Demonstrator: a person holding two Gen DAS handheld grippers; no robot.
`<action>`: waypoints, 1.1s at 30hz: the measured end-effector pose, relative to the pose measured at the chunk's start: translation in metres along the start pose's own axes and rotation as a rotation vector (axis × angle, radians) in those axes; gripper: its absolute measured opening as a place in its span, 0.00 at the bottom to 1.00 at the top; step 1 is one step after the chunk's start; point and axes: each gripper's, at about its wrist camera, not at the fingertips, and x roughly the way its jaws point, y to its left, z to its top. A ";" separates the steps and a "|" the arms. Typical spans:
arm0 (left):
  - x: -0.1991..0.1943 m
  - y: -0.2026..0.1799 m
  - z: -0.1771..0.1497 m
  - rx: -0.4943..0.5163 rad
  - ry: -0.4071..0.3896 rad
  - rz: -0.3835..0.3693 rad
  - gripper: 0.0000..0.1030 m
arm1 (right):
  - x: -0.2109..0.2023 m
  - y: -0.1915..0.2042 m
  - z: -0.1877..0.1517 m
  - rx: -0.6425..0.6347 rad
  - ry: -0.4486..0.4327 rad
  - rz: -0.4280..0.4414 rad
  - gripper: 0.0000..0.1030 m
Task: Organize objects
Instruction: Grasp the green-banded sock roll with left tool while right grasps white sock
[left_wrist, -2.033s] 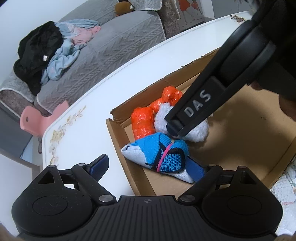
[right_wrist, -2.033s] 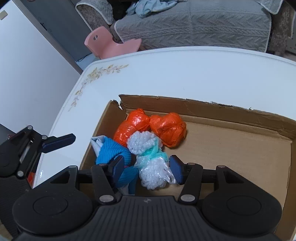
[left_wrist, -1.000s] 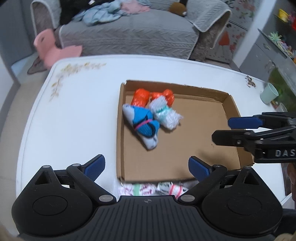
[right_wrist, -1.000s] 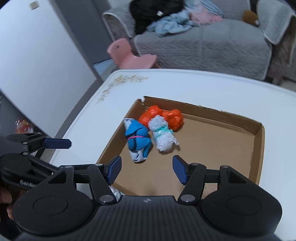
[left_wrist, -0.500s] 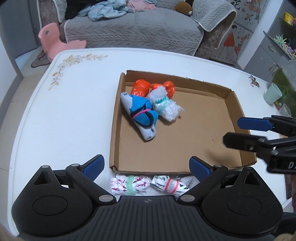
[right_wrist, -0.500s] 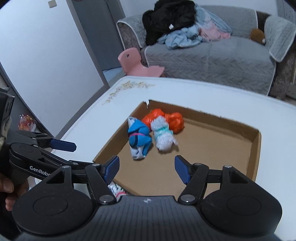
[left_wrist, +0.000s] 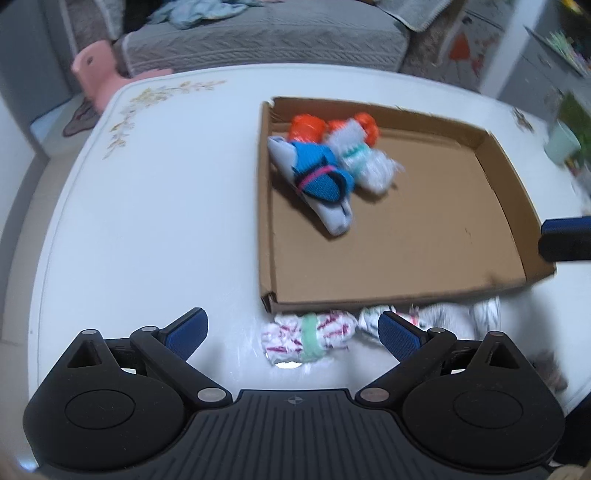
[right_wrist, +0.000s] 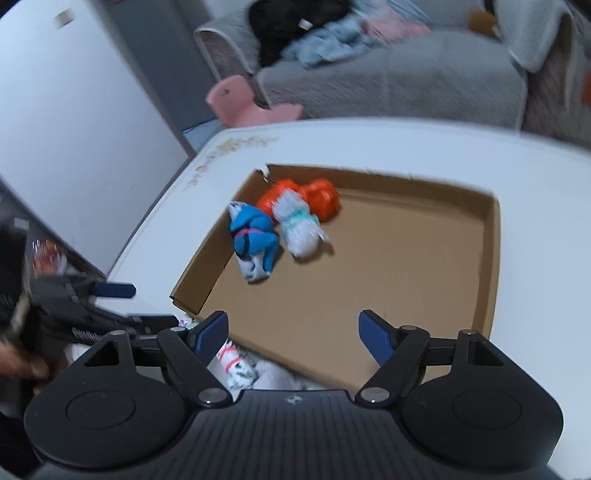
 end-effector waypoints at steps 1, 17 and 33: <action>0.001 -0.002 -0.003 0.031 -0.002 -0.006 0.97 | 0.000 -0.003 -0.002 0.036 0.017 0.016 0.75; 0.036 0.002 -0.019 -0.039 0.073 -0.051 0.97 | 0.047 -0.004 -0.039 0.135 0.240 -0.101 0.63; 0.050 0.003 -0.015 -0.068 0.085 -0.030 0.97 | 0.065 -0.004 -0.047 0.141 0.276 -0.143 0.51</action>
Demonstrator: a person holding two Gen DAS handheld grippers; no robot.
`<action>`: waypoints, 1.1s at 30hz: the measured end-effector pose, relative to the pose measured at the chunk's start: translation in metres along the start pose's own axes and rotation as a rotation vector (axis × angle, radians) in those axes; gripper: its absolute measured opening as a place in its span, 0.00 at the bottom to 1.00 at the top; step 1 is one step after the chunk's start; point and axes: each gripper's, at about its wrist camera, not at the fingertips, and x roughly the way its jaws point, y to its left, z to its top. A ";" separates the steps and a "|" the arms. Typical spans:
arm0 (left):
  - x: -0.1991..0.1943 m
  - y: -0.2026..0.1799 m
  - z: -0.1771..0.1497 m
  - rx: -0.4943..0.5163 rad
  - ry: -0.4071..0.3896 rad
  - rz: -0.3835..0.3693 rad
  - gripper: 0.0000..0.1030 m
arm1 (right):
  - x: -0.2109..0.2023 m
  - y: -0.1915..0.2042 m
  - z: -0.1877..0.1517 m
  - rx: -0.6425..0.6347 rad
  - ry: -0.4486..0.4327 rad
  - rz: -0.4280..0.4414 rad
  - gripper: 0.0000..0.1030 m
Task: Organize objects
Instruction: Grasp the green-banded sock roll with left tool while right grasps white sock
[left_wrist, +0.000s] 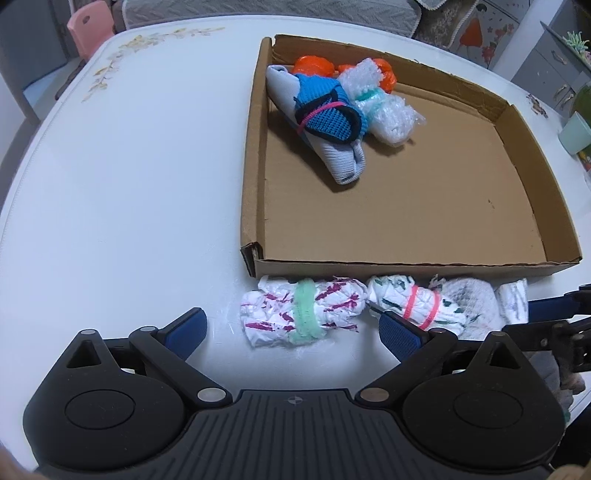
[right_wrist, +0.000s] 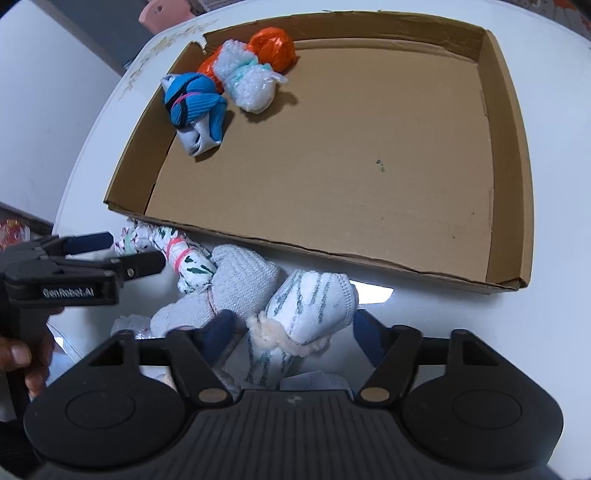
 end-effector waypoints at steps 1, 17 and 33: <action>0.001 0.001 0.000 -0.001 0.002 0.002 0.97 | -0.001 -0.001 0.001 0.001 -0.002 -0.003 0.52; 0.010 0.001 0.000 0.016 -0.007 0.051 0.99 | 0.002 -0.001 0.003 -0.017 0.008 -0.012 0.51; 0.003 -0.012 -0.005 0.087 -0.063 0.066 0.69 | -0.004 -0.004 0.001 -0.044 -0.009 0.014 0.44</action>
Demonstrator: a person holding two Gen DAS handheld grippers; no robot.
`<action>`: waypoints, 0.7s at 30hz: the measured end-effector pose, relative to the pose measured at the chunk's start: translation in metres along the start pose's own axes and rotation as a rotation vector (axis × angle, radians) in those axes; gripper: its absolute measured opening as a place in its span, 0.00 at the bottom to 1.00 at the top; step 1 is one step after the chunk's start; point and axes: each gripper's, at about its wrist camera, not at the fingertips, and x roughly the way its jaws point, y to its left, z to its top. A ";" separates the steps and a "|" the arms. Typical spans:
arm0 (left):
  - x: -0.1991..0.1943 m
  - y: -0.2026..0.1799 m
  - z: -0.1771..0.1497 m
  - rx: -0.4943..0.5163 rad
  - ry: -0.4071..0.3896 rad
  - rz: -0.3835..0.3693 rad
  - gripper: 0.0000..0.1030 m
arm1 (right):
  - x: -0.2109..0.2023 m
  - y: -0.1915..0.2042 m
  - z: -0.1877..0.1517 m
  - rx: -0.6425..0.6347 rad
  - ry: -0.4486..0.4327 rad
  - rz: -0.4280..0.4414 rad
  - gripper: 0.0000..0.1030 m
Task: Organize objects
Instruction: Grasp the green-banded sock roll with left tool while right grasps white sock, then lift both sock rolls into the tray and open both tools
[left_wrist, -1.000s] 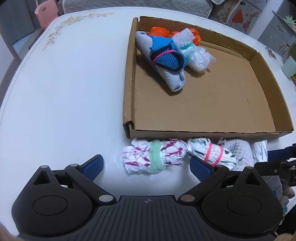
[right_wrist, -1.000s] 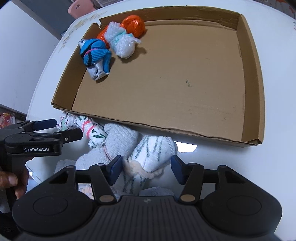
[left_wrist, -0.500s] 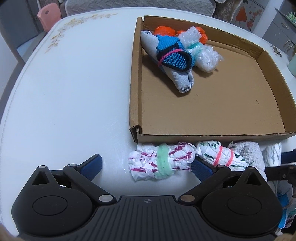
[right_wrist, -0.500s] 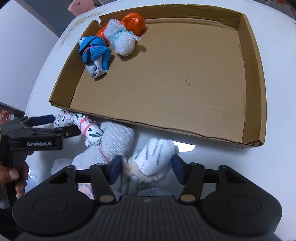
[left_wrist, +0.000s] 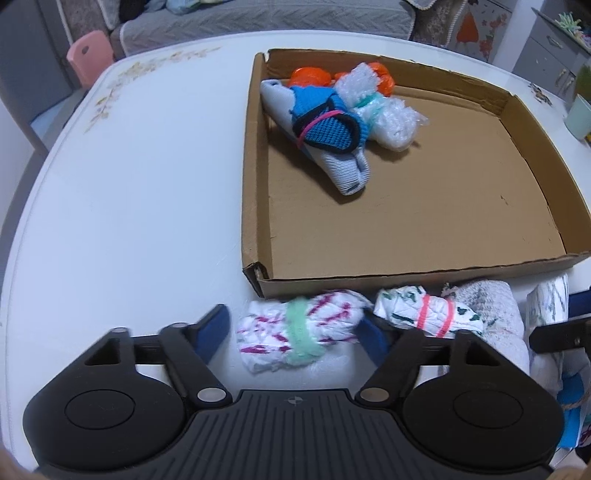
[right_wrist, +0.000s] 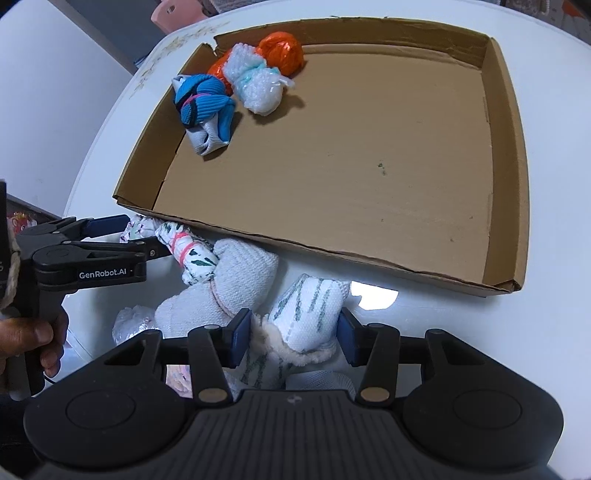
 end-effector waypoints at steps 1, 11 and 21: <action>-0.001 -0.001 0.000 0.004 -0.002 0.000 0.65 | 0.000 0.000 0.000 0.001 -0.003 0.000 0.44; -0.017 0.001 -0.012 -0.005 -0.007 -0.018 0.59 | -0.009 -0.004 0.001 0.002 -0.037 0.007 0.44; -0.061 0.007 -0.011 -0.010 -0.035 -0.021 0.59 | -0.035 -0.004 0.001 -0.005 -0.112 0.055 0.44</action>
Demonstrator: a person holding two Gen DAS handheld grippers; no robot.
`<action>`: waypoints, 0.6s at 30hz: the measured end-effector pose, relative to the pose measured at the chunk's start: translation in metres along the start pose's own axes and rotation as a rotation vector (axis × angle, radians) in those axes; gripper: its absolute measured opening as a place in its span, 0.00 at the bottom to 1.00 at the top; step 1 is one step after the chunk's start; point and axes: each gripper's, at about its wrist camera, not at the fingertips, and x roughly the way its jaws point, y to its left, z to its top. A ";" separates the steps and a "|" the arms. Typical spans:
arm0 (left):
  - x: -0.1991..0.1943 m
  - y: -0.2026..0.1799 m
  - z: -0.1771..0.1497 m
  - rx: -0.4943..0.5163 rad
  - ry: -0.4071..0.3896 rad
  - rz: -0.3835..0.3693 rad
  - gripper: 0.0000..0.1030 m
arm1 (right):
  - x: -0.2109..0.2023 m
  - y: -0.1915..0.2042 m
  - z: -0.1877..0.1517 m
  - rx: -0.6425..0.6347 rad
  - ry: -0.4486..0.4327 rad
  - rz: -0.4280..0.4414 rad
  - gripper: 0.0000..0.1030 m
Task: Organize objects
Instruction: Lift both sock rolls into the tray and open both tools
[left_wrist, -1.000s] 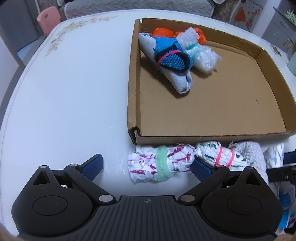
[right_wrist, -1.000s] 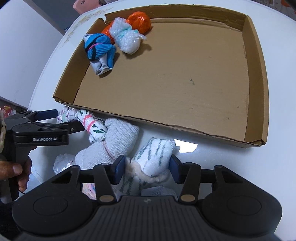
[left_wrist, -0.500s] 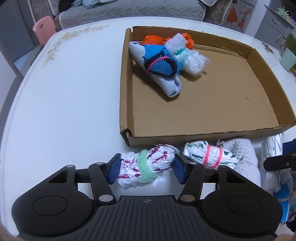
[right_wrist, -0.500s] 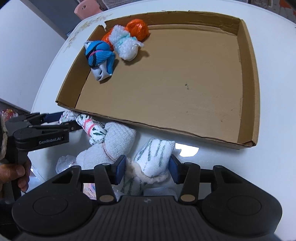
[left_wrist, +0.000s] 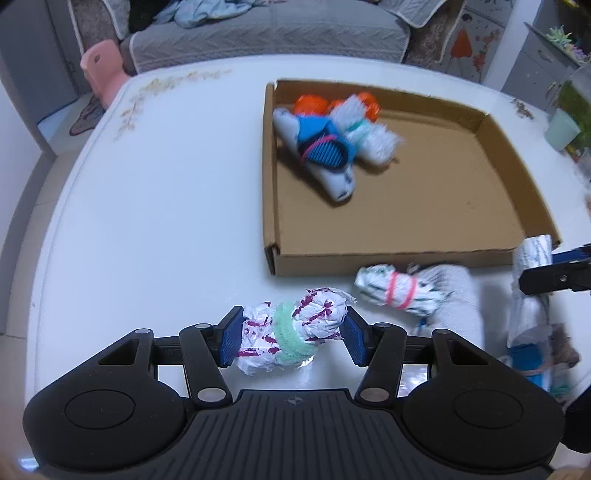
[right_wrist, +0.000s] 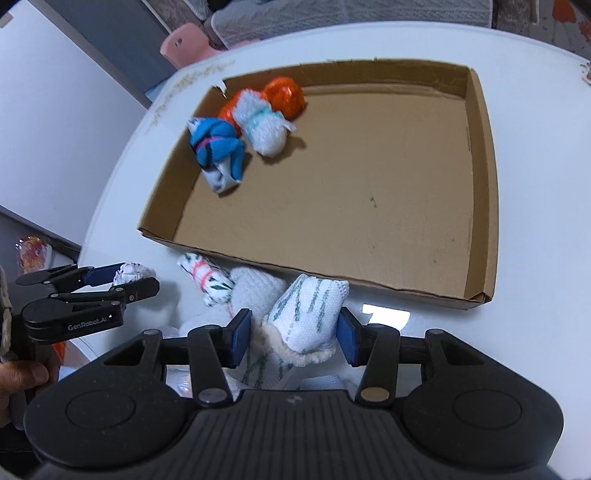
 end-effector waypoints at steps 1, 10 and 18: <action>-0.005 -0.001 0.003 0.013 -0.007 0.004 0.59 | -0.004 -0.001 0.001 0.001 -0.009 0.007 0.44; -0.033 -0.016 0.055 0.088 -0.150 -0.026 0.59 | -0.043 0.002 0.027 0.004 -0.152 0.079 0.43; -0.003 -0.018 0.095 0.121 -0.179 -0.050 0.59 | -0.035 0.018 0.080 -0.096 -0.237 0.067 0.43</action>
